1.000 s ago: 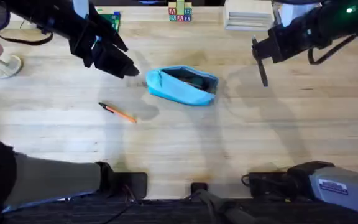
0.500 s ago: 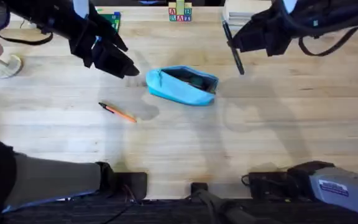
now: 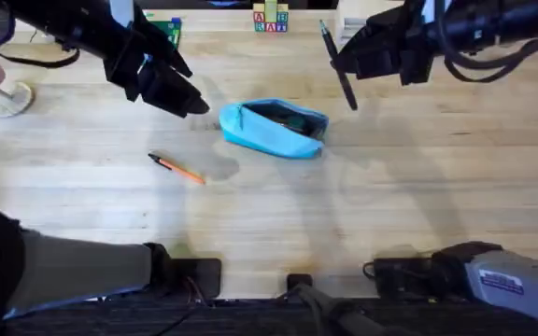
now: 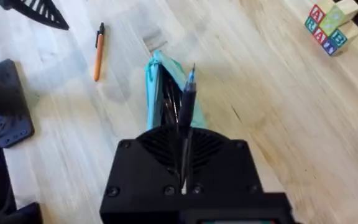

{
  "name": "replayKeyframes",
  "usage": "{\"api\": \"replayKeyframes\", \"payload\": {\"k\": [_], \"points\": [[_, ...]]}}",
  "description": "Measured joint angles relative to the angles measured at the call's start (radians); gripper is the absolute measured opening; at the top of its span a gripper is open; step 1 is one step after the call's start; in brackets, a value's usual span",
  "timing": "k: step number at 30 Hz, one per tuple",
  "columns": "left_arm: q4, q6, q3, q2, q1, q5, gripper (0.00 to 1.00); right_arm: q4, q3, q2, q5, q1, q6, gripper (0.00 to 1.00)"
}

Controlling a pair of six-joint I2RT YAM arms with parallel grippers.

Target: Unzip the bag, pick up the pens from the table one at a time and place them inside, then zip the bag closed.

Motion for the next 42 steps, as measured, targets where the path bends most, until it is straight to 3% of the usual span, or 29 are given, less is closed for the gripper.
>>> {"api": "replayKeyframes", "payload": {"k": [23,42], "points": [[0.000,0.000,0.000,0.000,0.000,0.000,0.995,0.009,0.001,0.115,-0.136,0.058,-0.347,0.033],[0.000,0.000,0.000,0.000,0.000,0.000,0.995,0.079,0.001,0.371,-0.172,0.110,-0.384,0.033]]}}
